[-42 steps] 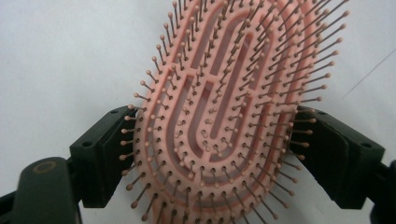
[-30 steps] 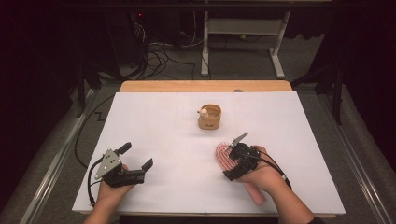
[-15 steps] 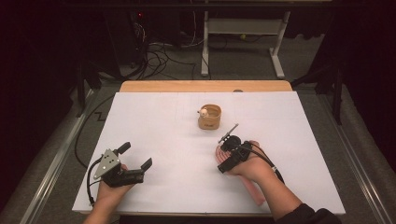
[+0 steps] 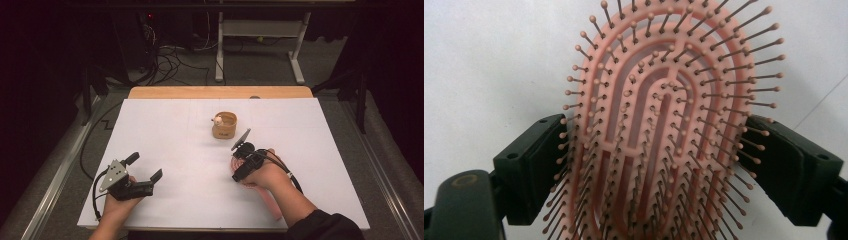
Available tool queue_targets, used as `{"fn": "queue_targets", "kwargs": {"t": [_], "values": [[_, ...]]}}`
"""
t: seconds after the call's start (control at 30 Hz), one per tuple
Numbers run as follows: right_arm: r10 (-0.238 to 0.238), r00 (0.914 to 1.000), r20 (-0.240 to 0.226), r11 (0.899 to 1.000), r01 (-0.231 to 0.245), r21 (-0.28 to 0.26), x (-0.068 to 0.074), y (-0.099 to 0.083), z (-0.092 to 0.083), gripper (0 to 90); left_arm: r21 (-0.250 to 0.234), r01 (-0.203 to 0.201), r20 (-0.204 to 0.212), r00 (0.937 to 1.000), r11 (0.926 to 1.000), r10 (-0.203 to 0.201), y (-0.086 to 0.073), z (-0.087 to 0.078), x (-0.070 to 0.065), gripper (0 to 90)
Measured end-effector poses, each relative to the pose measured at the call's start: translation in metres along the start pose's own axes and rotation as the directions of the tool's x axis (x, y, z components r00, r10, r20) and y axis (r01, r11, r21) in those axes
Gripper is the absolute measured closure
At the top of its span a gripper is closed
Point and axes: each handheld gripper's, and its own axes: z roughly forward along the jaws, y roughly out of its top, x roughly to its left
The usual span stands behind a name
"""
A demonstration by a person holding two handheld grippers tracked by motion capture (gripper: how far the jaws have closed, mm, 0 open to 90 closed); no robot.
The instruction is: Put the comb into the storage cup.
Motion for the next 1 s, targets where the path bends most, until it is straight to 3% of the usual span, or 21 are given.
{"fn": "queue_targets", "kwargs": {"t": [0.37,0.67,1.0], "values": [[-0.010,1.0000,0.000,0.997,0.010,0.072,0.000,0.009,0.002,13.6,-0.002,0.005,0.003,1.0000,1.0000,-0.005,0.000,-0.001,0.001,0.0],[-0.006,1.0000,0.002,0.989,0.006,0.147,0.000,0.019,0.003,14.3,0.002,0.003,0.007,1.0000,1.0000,-0.003,0.000,0.000,0.000,0.0],[-0.018,0.9998,0.001,0.983,0.018,0.185,0.000,0.025,0.004,13.6,0.004,0.002,0.009,1.0000,1.0000,-0.002,0.000,0.000,-0.002,0.0]]}}
